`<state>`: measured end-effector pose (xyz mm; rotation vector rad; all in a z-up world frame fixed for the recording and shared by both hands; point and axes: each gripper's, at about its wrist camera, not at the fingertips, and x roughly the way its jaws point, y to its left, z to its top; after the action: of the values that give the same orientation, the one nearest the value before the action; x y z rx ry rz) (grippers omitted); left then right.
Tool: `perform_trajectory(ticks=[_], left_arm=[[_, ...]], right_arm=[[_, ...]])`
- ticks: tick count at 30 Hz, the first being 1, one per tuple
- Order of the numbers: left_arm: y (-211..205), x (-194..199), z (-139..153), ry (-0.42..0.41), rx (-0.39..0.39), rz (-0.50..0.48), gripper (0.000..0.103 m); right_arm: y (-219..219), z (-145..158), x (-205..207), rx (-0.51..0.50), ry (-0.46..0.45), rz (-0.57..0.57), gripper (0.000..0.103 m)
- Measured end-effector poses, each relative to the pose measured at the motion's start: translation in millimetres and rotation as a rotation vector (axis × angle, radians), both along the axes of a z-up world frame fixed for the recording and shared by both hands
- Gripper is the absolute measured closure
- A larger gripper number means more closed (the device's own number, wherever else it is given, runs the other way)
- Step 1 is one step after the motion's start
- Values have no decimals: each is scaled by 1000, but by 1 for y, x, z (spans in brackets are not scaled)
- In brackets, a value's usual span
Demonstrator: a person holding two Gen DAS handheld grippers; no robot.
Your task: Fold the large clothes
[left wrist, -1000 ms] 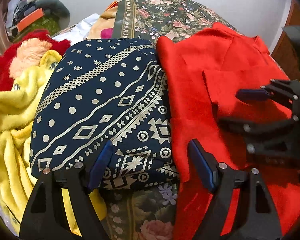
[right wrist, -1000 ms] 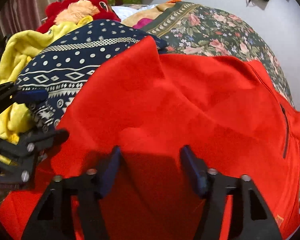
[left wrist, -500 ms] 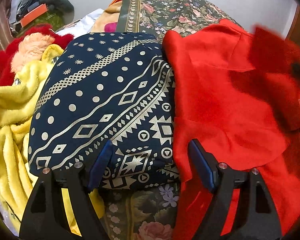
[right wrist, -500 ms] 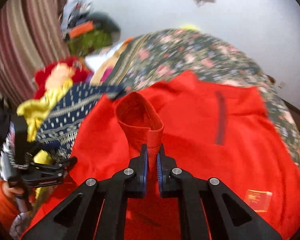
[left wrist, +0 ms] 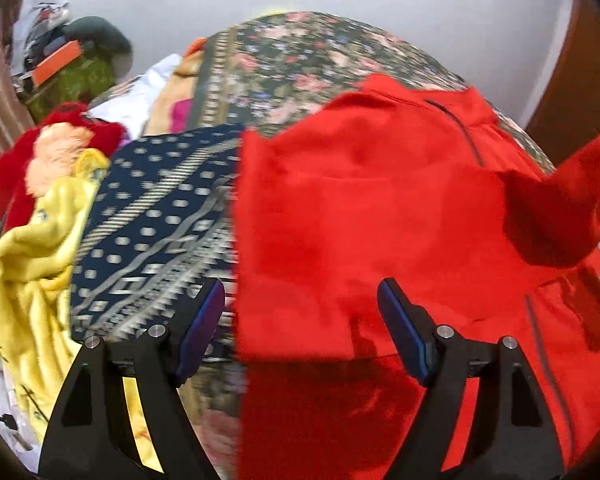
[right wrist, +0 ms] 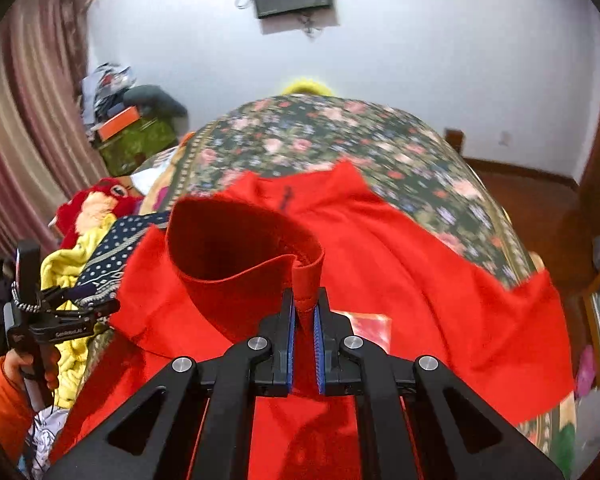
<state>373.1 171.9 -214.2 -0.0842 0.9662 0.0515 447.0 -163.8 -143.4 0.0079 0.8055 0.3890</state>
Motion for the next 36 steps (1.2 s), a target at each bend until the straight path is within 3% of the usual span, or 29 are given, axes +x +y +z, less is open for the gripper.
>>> perform_trajectory(ticks=[5, 8, 12, 16, 23, 32, 36], left_arm=[[-26, 12, -30, 83, -41, -9, 24], [-28, 20, -54, 148, -15, 37, 24], [-26, 19, -67, 148, -22, 54, 23], [-33, 18, -70, 144, 20, 49, 23], [-32, 17, -75, 138, 25, 52, 22], [-35, 16, -77, 142, 42, 54, 21], [-36, 14, -79, 143, 57, 66, 20]], right_arm=[[-44, -28, 10, 15, 74, -80, 98], [-65, -48, 17, 2, 118, -120, 98], [-87, -73, 23, -9, 162, -147, 98], [-89, -94, 24, -99, 175, -129, 98], [-81, -106, 25, -254, 197, -124, 97], [-90, -105, 13, -291, 230, -158, 95], [-102, -107, 4, -432, 210, -231, 95]])
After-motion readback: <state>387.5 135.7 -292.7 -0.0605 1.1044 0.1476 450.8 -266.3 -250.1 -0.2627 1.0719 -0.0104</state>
